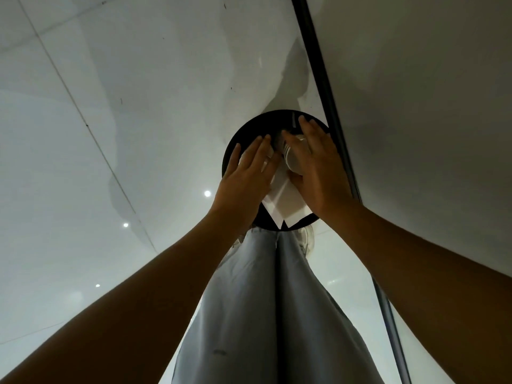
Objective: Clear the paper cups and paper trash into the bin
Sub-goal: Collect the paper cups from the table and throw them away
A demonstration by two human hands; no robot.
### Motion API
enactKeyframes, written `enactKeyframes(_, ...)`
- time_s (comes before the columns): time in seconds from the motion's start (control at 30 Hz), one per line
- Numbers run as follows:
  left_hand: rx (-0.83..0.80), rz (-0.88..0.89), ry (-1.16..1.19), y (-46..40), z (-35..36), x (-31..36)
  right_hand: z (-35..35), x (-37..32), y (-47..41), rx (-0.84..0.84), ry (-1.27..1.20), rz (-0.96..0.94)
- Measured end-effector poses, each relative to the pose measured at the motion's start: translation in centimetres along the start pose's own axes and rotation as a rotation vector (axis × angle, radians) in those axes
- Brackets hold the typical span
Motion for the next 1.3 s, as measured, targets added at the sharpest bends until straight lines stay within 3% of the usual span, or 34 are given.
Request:
enactKeyframes(0.2,0.047,-0.020,-0.049,-1.6,1.4,-0.3,1.1,0.3,-0.4,0.060,0.149,-0.041)
enactKeyframes(0.37,0.037,-0.062,0.000,0.0,0.0,-1.0,0.2,-0.5,0.2,-0.048,0.085,0.005)
enactKeyframes(0.57,-0.167,-0.279,0.124,7.6,-7.9,-2.5,-6.9,-6.7,3.6,-0.186,0.112,0.003)
enactKeyframes(0.77,-0.168,-0.555,0.283,18.8,-20.1,-4.0,-18.0,-19.1,8.4,-0.183,0.141,-0.220)
enactKeyframes(0.97,-0.024,-0.838,0.371,32.9,-30.5,-5.1,-24.5,-32.6,15.0,-0.273,0.289,-0.400)
enactKeyframes(1.3,0.221,-1.395,0.576,65.2,-35.4,-7.0,-21.0,-60.2,34.0,-0.450,0.458,-0.889)
Point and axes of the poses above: each hand's wrist, its own y-axis away from the middle knuckle, its own z-axis out of the palm, x = y × z, the point moved 9 cm from there along -y, towards the middle knuckle
